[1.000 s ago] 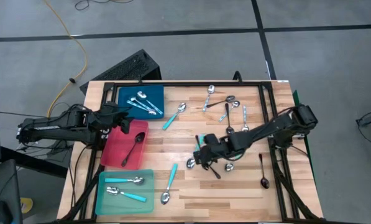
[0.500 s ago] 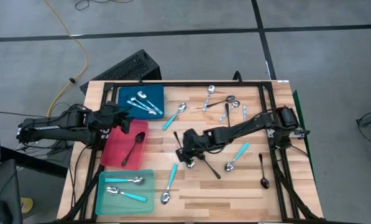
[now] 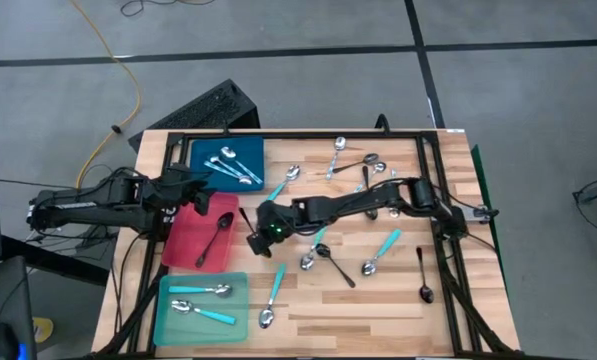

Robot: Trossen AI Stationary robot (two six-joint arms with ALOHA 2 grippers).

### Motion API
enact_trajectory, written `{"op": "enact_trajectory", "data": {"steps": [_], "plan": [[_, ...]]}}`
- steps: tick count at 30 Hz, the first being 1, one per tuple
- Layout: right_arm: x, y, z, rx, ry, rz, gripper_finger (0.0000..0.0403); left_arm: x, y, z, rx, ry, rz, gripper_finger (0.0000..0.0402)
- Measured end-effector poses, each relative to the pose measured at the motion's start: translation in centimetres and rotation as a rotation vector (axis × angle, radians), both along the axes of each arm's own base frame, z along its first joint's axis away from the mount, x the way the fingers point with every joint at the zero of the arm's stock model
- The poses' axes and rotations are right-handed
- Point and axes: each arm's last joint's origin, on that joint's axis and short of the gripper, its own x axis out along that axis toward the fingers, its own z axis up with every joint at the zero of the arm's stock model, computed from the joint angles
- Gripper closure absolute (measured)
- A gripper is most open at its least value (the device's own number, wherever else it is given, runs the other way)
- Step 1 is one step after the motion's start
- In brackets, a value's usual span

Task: Sort silverware by color (type)
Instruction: Put the black spoon into the red bin

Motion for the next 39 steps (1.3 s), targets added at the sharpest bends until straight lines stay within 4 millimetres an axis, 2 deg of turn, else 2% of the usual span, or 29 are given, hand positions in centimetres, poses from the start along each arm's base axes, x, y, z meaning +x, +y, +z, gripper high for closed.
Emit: {"op": "enact_trajectory", "data": {"steps": [11,17,25,31,39], "plan": [[4.7,-1.2,0.0,0.016,-0.122,0.034,0.0378,0.0,0.0,0.0,-0.001,0.000,-0.002,0.0207],[6.8,-1.0,-0.4,0.027,-0.191,0.080,0.0378,0.0,0.0,0.0,-0.001,0.001,-0.002,0.0207],[7.6,-1.2,-0.4,0.043,-0.220,0.102,0.0378,0.0,0.0,0.0,-0.001,0.001,-0.002,0.0207],[7.8,-2.2,-0.3,0.057,-0.238,0.076,0.0378,0.0,0.0,0.0,-0.001,0.002,-0.004,0.0207],[8.4,-3.7,1.1,0.109,-0.392,0.053,0.0378,0.0,0.0,0.0,-0.004,0.001,-0.007,0.0207]]}}
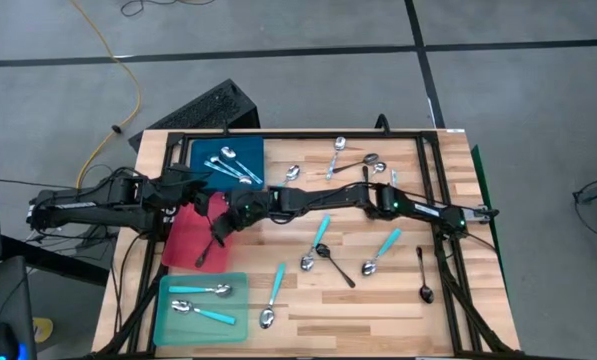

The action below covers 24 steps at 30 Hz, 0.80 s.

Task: Sort silverware by color (type)
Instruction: Put the black spoon into the red bin

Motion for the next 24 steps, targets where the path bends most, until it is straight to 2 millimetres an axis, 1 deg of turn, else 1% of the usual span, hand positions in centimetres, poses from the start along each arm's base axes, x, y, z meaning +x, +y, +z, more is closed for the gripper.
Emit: {"op": "enact_trajectory", "data": {"steps": [3,7,11,15,17,24], "plan": [[0.0,-0.7,0.0,0.014,-0.002,-0.018,0.0378,0.0,0.0,0.0,0.000,0.000,0.000,0.0207],[0.1,-1.7,-0.4,0.013,-0.005,-0.038,0.0378,0.0,0.0,0.0,0.000,0.000,0.000,0.0207],[0.4,-2.4,-1.4,0.005,0.000,-0.066,0.0378,0.0,0.0,0.0,0.001,0.001,0.000,0.0207],[0.7,-2.1,-2.9,0.014,0.018,-0.072,0.0378,0.0,0.0,0.0,-0.001,0.002,-0.002,0.0207],[0.6,-2.0,-3.2,0.010,0.037,-0.075,0.0378,0.0,0.0,0.0,-0.005,0.000,-0.007,0.0207],[0.6,-2.0,-3.4,-0.092,0.048,-0.094,0.0378,0.0,0.0,0.0,0.000,0.004,-0.014,0.0207]]}}
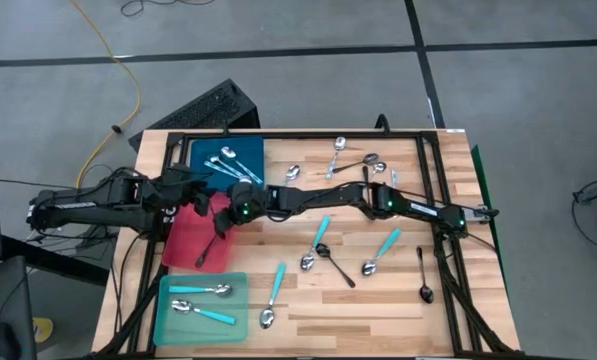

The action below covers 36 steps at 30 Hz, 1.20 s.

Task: Sort silverware by color (type)
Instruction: Put the black spoon into the red bin

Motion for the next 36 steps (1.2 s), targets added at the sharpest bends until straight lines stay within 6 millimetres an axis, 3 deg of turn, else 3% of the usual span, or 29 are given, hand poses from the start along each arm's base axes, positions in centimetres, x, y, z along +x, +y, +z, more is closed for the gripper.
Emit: {"op": "enact_trajectory", "data": {"steps": [20,26,36], "plan": [[-0.3,0.0,-0.6,-0.072,0.063,-0.013,0.0378,0.0,0.0,0.0,-0.003,0.000,-0.002,0.0207],[0.2,0.0,-2.9,-0.025,0.075,-0.006,0.0378,0.0,0.0,0.0,-0.003,-0.001,-0.002,0.0207],[0.2,0.0,-3.3,0.027,0.077,0.002,0.0362,0.0,0.0,0.0,-0.002,0.002,-0.006,0.0207]]}}
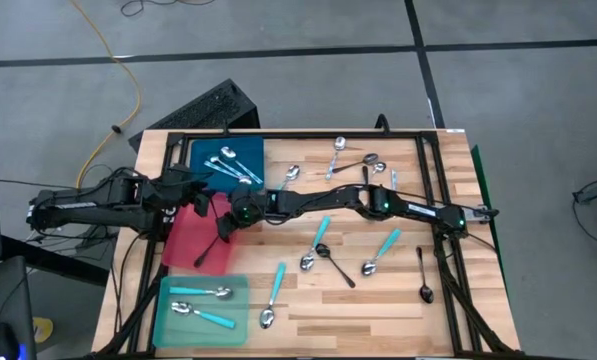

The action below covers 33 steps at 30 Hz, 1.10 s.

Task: Sort silverware by color (type)
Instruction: Put the black spoon into the red bin, then put the light blue spoon into the light blue bin

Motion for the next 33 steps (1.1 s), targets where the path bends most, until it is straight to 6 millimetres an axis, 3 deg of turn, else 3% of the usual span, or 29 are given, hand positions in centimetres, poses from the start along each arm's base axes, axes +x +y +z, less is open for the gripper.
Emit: {"op": "enact_trajectory", "data": {"steps": [18,33], "plan": [[-0.03,-0.03,-0.37,0.032,0.014,0.006,0.0355,0.01,0.00,-0.01,0.000,0.001,-0.002,0.0207],[-0.01,-0.01,-0.34,0.017,0.008,0.015,0.0282,0.01,0.00,0.00,0.002,0.002,-0.003,0.0207]]}}
